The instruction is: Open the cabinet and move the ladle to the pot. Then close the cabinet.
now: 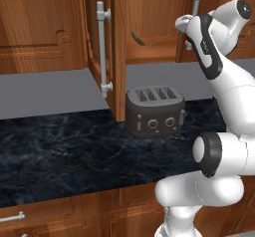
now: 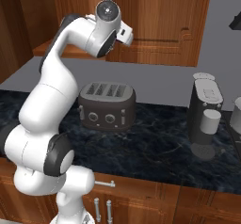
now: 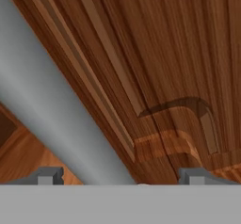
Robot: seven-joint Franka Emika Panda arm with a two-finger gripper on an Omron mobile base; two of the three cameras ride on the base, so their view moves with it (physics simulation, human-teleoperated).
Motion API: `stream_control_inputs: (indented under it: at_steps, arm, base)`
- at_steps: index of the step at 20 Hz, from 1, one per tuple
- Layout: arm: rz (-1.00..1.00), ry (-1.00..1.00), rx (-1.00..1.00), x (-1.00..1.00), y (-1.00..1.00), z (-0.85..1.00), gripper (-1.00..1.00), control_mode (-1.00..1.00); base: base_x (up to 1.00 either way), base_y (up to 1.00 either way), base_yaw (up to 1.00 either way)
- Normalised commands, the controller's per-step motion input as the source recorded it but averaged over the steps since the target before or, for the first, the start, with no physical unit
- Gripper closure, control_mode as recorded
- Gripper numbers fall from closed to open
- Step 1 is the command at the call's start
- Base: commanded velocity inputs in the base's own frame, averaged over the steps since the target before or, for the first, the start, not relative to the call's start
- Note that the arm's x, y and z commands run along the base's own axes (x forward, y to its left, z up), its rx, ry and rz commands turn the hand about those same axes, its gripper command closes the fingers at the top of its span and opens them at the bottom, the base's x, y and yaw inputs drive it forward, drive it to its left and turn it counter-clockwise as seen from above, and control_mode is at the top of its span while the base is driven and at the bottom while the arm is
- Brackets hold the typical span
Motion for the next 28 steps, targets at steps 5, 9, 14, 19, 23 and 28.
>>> stream_control_inputs:
  at_steps: [5, 9, 14, 19, 23, 28]
  arm:
    - [0.0, -0.01, -0.02, 0.36, -0.11, 0.0, 1.0, -1.0]
    - [0.0, -0.05, -0.02, 0.1, -0.73, 0.0, 1.0, -1.0]
    - [0.0, -0.08, -0.01, 0.0, -0.99, 0.0, 1.0, -1.0]
    - [0.0, -0.08, 0.0, -0.31, -1.0, 0.02, 1.0, -1.0]
    - [0.0, -0.13, 0.0, -0.74, -1.0, 0.08, 1.0, -1.0]
    - [0.0, -0.23, -0.01, -0.87, -1.0, 0.03, 1.0, -1.0]
  base:
    - [0.0, 0.0, 0.0]
    - [0.0, 0.0, 0.0]
    - [0.0, 0.0, 0.0]
    - [0.0, 0.0, 0.0]
    - [0.0, 0.0, 0.0]
    - [0.0, 0.0, 0.0]
